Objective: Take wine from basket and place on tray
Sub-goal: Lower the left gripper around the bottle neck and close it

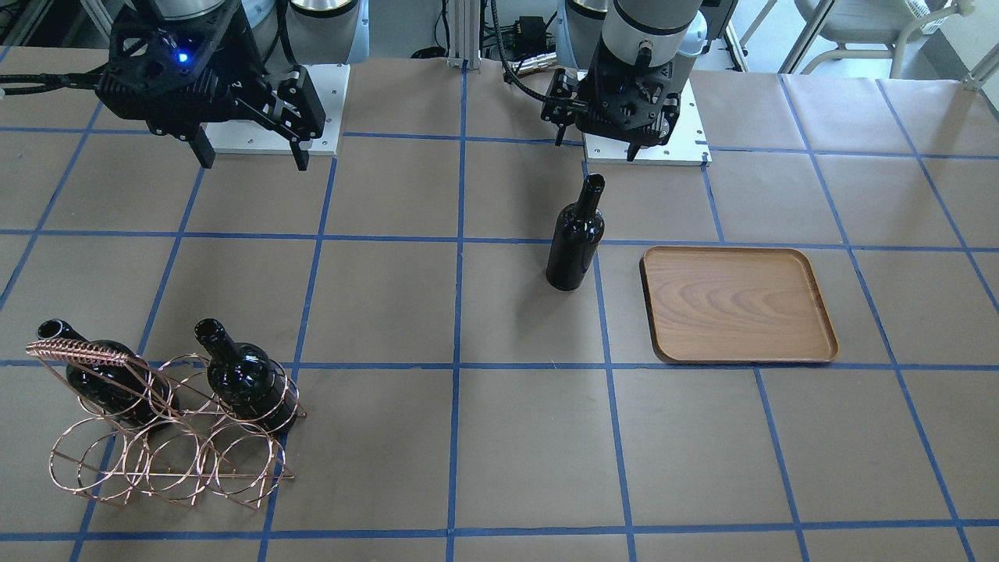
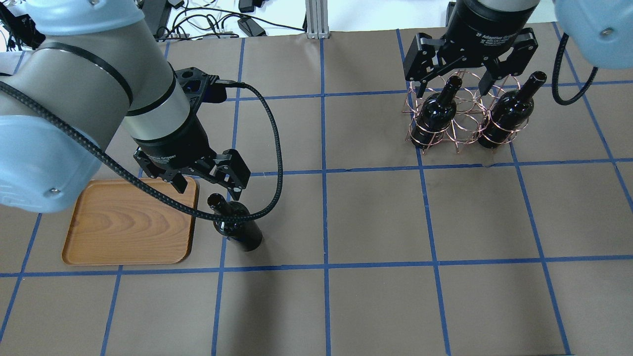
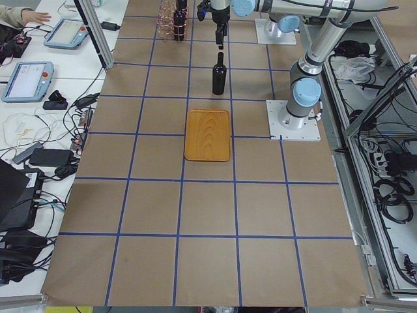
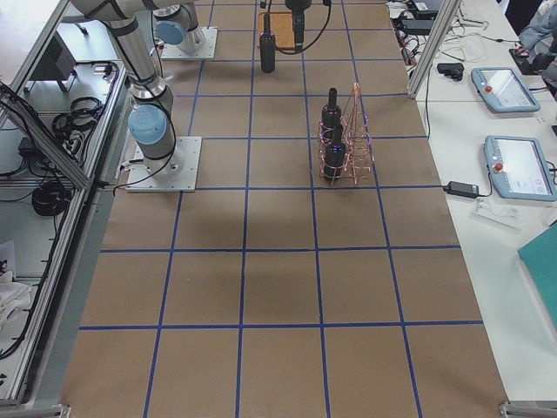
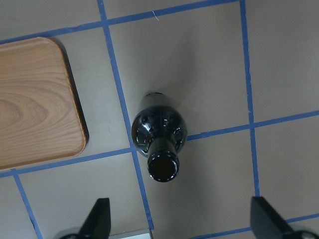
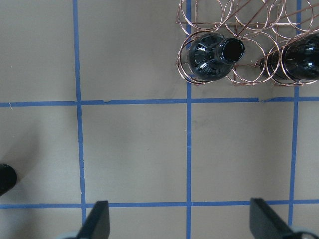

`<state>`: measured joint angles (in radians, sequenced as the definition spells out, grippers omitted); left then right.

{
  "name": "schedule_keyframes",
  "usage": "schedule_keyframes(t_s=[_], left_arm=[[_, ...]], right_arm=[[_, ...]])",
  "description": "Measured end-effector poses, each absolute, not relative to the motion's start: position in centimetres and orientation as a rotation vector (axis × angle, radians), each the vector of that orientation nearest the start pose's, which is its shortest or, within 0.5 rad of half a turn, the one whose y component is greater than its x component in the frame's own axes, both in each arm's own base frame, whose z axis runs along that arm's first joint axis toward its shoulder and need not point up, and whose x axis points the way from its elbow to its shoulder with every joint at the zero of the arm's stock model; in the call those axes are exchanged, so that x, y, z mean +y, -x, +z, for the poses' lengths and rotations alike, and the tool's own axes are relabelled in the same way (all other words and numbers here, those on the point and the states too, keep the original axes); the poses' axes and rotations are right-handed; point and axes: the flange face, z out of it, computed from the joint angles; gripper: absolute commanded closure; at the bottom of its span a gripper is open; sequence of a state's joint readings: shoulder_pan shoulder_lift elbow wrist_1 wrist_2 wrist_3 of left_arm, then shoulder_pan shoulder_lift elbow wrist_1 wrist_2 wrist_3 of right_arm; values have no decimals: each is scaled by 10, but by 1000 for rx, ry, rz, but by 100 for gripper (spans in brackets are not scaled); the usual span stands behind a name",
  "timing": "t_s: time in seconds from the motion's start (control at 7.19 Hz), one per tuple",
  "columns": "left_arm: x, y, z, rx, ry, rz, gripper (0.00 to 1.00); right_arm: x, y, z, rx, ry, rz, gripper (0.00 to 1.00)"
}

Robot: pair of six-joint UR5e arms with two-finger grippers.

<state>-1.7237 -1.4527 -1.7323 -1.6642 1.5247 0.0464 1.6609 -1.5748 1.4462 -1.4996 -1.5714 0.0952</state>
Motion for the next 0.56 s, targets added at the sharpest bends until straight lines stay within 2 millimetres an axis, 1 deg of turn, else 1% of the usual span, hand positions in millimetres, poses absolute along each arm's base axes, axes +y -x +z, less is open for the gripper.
schedule_keyframes(t_s=[0.28,0.56], left_arm=[[-399,202,448,3150,-325,245,0],[-396,199,423,3137,-326,284,0]], right_arm=[[-478,-177,545,3135,-9,-91,0],[-478,-176,545,3136,-8,-91,0]])
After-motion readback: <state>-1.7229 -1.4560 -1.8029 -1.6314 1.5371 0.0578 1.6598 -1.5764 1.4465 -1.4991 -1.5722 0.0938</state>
